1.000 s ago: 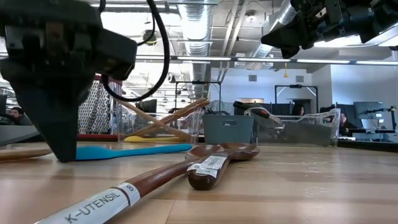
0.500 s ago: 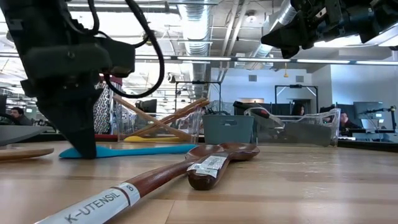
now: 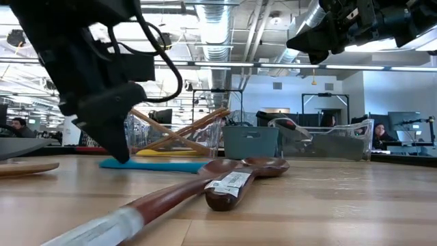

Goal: Pick & Place Kitchen Items
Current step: Put the blue serving spoon into the left transparent bin

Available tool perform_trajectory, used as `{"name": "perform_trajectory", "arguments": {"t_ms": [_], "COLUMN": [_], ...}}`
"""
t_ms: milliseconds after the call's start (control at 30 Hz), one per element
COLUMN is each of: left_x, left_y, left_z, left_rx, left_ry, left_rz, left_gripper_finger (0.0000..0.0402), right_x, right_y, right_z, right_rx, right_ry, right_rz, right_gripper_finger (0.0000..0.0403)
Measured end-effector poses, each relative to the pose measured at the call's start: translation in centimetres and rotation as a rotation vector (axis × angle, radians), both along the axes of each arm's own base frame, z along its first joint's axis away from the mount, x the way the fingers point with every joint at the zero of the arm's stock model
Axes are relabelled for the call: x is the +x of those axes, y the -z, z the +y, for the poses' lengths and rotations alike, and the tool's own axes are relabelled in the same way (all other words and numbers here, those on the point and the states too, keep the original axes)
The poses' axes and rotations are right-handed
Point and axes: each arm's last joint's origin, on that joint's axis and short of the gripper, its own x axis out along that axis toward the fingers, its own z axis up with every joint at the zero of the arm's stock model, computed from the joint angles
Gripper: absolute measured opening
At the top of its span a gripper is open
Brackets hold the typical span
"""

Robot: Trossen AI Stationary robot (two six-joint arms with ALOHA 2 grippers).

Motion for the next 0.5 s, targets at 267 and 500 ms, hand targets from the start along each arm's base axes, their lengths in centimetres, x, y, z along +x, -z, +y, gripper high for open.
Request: {"name": "perform_trajectory", "arguments": {"t_ms": [267,500], "left_x": [-0.2,-0.2], "left_y": [0.5,0.6], "left_z": [1.2,1.3], "left_rx": [0.048,0.068], "left_ry": [-0.032,-0.035], "left_rz": [-0.005,-0.010], "left_gripper_finger": [0.0001,0.0001], "right_x": [0.0,0.0], "right_y": [0.0,0.0], "right_z": [0.0,0.0], "right_rx": [0.000,0.000], "right_ry": [0.000,0.000], "right_rz": [0.000,0.000], "right_gripper_finger": [0.0001,0.0001]}}
